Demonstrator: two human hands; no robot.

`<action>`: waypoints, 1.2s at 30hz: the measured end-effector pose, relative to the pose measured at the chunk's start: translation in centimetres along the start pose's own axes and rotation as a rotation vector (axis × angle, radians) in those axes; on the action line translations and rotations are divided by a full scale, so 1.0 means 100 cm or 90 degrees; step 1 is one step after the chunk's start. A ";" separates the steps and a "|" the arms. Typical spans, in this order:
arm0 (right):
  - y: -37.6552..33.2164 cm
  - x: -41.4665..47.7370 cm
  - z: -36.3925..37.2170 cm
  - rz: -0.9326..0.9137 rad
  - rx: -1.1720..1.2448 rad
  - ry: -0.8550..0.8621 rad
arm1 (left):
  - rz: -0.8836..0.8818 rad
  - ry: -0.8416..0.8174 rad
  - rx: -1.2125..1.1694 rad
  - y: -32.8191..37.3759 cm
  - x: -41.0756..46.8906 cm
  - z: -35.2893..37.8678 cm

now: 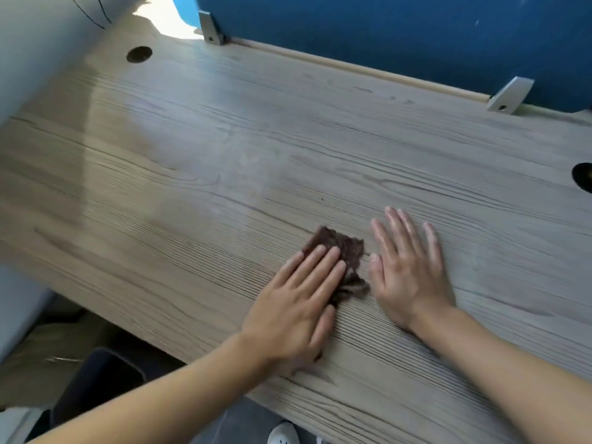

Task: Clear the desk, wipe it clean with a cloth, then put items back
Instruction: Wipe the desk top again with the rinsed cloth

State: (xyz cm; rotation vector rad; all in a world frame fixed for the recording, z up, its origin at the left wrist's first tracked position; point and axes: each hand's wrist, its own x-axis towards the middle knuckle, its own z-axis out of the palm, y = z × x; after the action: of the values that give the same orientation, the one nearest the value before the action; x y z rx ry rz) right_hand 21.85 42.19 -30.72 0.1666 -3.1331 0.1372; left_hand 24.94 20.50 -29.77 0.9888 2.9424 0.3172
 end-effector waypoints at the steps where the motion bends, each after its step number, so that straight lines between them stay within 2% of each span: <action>1: 0.001 0.000 0.000 0.002 -0.005 -0.003 | 0.058 -0.031 -0.010 0.011 -0.019 -0.001; 3: 0.000 -0.001 0.000 0.000 -0.009 -0.007 | 0.156 -0.070 -0.020 0.000 -0.030 -0.006; 4: 0.000 -0.002 -0.001 0.002 -0.009 -0.006 | 0.169 -0.065 -0.021 -0.014 -0.022 -0.005; 6: 0.000 0.000 -0.001 0.000 -0.008 -0.014 | 0.072 -0.019 -0.019 -0.044 0.009 -0.004; 8: 0.001 -0.002 -0.002 0.001 -0.018 -0.034 | -0.132 0.015 0.030 -0.062 0.032 -0.007; 9: 0.002 -0.002 -0.002 0.006 -0.019 -0.034 | -0.194 0.014 0.046 -0.061 0.034 -0.005; 11: 0.002 -0.001 -0.002 0.005 -0.016 -0.036 | -0.206 0.004 0.048 -0.044 0.020 -0.002; 14: 0.000 0.000 -0.001 0.009 -0.025 -0.047 | -0.150 -0.034 0.037 -0.013 -0.016 0.000; 17: -0.006 0.000 -0.012 0.031 -0.052 -0.075 | -0.165 -0.090 -0.045 -0.004 -0.019 -0.015; 18: -0.011 -0.002 -0.019 0.045 -0.069 -0.087 | -0.208 -0.089 -0.104 -0.005 -0.017 -0.024; 20: -0.034 -0.003 -0.033 0.058 -0.076 -0.069 | -0.367 -0.008 -0.175 -0.022 -0.021 -0.040; 23: -0.094 -0.016 -0.043 0.039 0.056 0.012 | -0.666 0.118 -0.176 -0.077 -0.054 -0.058; 26: -0.153 -0.022 -0.032 -0.008 0.090 -0.041 | -0.916 0.193 -0.217 -0.119 -0.088 -0.073; 28: -0.175 -0.019 -0.019 0.028 0.074 -0.093 | -1.071 0.308 -0.294 -0.136 -0.091 -0.080; 30: -0.184 -0.015 -0.008 0.087 0.061 -0.098 | -1.215 0.404 -0.368 -0.154 -0.084 -0.083; 34: -0.187 -0.017 0.009 0.073 0.001 -0.039 | -1.344 0.531 -0.527 -0.186 -0.064 -0.075; 36: -0.177 -0.014 0.013 -0.006 -0.012 -0.007 | -1.351 0.549 -0.421 -0.186 -0.059 -0.065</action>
State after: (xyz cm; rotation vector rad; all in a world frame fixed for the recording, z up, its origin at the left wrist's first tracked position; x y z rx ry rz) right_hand 25.09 24.64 -30.48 0.1838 -3.1423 0.1063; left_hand 18.00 1.24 -27.33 -2.4321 2.0434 1.3143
